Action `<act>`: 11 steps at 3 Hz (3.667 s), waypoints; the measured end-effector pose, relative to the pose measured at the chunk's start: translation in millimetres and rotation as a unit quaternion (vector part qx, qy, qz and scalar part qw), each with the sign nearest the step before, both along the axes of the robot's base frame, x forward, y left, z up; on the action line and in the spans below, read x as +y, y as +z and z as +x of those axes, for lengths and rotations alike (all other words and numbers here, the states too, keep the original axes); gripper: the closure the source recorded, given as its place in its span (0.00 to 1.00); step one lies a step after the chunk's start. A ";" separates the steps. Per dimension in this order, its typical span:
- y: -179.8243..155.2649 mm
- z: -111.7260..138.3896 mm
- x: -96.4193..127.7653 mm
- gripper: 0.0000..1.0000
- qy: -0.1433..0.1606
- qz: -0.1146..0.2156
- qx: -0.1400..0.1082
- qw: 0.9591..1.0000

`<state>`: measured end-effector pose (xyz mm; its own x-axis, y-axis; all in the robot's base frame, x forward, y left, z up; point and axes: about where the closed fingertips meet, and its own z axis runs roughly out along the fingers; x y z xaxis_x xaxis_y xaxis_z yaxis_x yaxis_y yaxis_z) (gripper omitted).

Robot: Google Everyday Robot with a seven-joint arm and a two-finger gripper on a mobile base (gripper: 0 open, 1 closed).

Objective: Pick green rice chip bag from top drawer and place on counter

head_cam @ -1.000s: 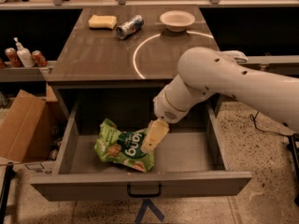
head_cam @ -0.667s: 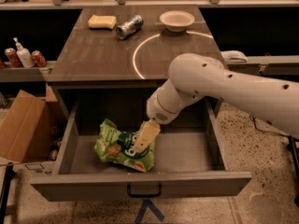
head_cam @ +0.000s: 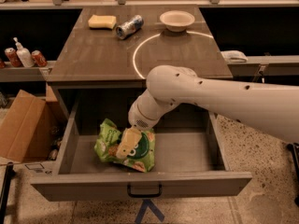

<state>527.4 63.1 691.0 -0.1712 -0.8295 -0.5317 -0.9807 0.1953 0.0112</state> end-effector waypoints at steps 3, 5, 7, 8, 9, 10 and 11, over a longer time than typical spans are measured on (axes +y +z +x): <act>-52.3 0.3 43.0 0.00 0.011 -0.018 0.018 1.000; -58.4 7.9 43.2 0.50 0.000 -0.012 0.010 1.000; 16.7 13.5 0.7 0.97 -0.022 0.063 -0.045 0.997; 65.1 14.8 -49.0 1.00 -0.044 0.084 -0.084 0.992; 111.6 13.8 -95.0 1.00 -0.074 0.088 -0.121 0.986; 111.8 13.9 -95.1 1.00 -0.074 0.089 -0.121 0.986; 124.3 20.9 -105.1 1.00 -0.088 0.097 -0.130 0.983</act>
Offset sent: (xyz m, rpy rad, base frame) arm -0.0057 0.0543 -0.0548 -0.0419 0.0367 0.0430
